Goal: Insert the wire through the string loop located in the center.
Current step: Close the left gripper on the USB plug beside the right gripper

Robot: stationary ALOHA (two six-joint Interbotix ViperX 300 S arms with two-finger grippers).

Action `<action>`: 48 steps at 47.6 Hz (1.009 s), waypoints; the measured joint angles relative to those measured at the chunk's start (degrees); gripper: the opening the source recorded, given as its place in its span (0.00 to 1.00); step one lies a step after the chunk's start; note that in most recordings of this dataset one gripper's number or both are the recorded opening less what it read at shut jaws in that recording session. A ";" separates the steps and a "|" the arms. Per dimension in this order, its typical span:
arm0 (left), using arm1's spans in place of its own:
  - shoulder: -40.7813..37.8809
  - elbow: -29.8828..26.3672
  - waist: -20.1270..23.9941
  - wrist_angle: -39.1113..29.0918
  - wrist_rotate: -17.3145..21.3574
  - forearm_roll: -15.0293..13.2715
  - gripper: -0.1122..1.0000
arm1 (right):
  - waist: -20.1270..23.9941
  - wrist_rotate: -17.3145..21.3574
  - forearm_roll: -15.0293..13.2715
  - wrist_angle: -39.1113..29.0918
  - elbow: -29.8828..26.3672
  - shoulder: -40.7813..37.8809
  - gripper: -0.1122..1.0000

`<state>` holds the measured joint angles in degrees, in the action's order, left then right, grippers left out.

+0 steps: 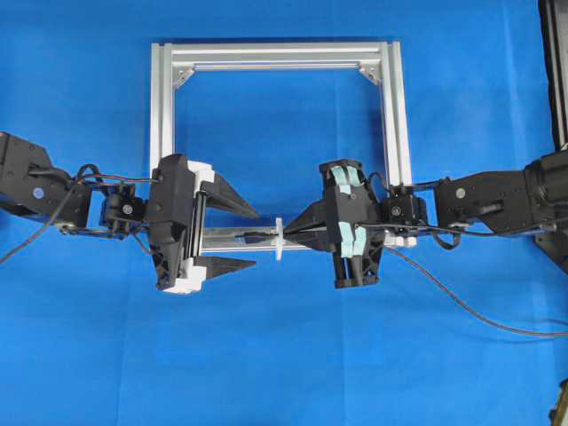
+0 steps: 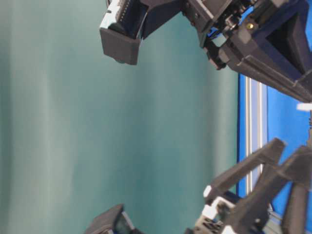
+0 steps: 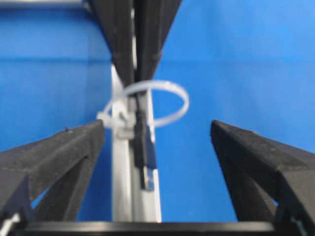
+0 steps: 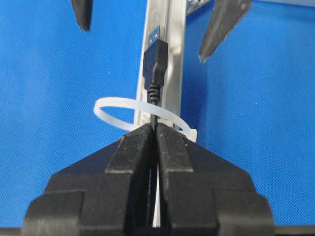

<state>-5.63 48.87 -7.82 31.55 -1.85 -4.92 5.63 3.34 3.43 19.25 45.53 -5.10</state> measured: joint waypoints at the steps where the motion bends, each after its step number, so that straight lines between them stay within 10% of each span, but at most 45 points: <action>1: -0.26 -0.09 0.09 0.00 0.00 0.00 0.92 | 0.00 0.00 0.09 -0.09 -0.09 0.00 0.08; 48: -1.67 -0.26 0.09 -1.67 0.00 0.00 0.92 | 0.09 0.00 0.00 -0.09 -0.09 0.00 0.08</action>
<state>-7.29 48.60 -7.73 29.88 -1.85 -4.92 5.71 3.34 3.43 19.16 45.44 -5.10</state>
